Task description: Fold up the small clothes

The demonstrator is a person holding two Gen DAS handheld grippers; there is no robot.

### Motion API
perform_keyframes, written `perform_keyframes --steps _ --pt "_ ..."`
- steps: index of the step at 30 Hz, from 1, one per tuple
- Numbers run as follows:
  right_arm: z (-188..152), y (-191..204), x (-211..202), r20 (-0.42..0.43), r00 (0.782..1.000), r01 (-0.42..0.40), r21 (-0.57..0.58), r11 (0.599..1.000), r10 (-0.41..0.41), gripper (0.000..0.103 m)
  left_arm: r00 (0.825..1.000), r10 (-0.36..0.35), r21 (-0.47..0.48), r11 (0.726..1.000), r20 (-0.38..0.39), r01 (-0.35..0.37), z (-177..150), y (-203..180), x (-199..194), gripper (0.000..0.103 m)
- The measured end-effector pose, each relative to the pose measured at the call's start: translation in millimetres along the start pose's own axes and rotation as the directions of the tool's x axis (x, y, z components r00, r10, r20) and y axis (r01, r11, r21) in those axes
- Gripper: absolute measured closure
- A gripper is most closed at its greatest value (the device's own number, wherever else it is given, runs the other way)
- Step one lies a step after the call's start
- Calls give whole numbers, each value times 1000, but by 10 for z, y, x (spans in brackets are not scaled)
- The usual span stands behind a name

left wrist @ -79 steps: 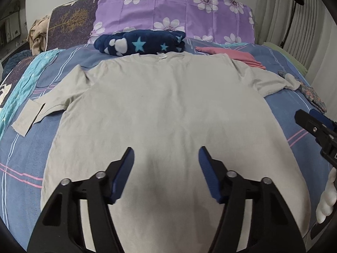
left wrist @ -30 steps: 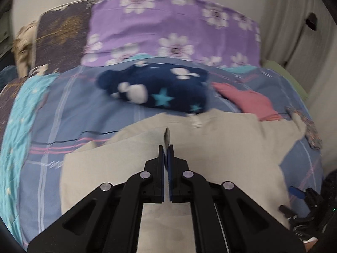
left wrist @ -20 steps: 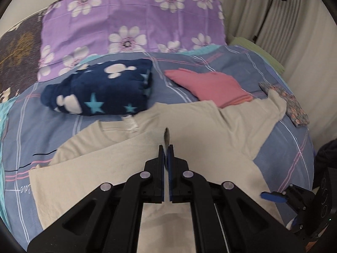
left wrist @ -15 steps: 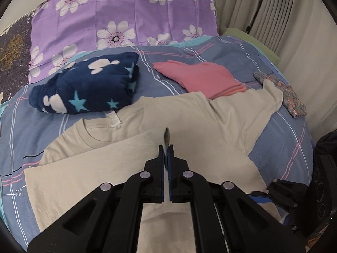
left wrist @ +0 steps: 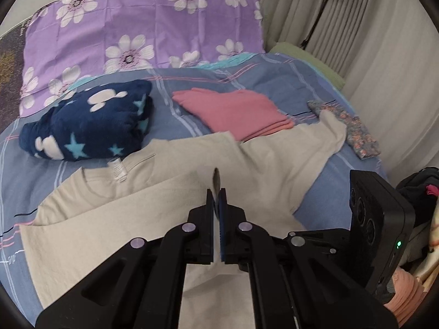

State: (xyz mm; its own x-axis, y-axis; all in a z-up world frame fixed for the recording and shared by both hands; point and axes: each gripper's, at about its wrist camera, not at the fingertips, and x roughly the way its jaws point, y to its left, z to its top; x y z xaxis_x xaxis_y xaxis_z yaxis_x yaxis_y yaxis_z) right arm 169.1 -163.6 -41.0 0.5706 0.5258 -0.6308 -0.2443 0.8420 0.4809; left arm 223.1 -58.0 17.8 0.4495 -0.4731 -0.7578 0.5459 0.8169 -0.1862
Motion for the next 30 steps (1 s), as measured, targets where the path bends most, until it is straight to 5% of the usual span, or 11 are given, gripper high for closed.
perform_keyframes --steps 3,5,7,10,13,17,21,25,27,29,30 --pt "-14 -263 -110 -8 999 35 67 997 -34 98 999 24 9 1000 30 -24 7 -97 -18 90" --pt "-76 -471 -112 -22 997 71 116 991 -69 98 997 29 -1 1000 69 -29 -57 -51 -152 69" --pt "-164 -670 -89 -52 995 87 162 983 -79 98 988 88 -26 996 123 -86 -200 112 -365 59" --pt "-303 -803 18 -100 993 78 192 978 -60 98 970 196 -79 979 144 -186 -482 478 -637 56" --pt "-381 -777 75 -116 990 93 166 982 -74 93 945 310 -213 935 104 -283 -898 1051 -878 54" --pt "-313 -794 121 -119 993 49 194 980 -27 72 896 444 -424 810 -8 -406 -1520 1871 -1119 54" --pt "-161 -758 178 -99 992 101 189 977 -83 63 912 407 -548 751 -58 -370 -1870 2356 -1127 54" --pt "-99 -727 214 -85 989 133 171 976 -120 92 956 290 -558 787 -40 -262 -1868 2448 -886 54" --pt "-138 -693 195 -85 986 156 151 976 -144 92 957 278 -524 804 -85 -280 -1858 2419 -718 58" --pt "-175 -722 177 -97 976 206 142 968 -194 88 962 257 -498 824 -96 -270 -1872 2362 -628 81" --pt "-192 -753 141 -95 971 233 150 961 -221 79 964 249 -499 827 -88 -260 -1904 2352 -611 84"
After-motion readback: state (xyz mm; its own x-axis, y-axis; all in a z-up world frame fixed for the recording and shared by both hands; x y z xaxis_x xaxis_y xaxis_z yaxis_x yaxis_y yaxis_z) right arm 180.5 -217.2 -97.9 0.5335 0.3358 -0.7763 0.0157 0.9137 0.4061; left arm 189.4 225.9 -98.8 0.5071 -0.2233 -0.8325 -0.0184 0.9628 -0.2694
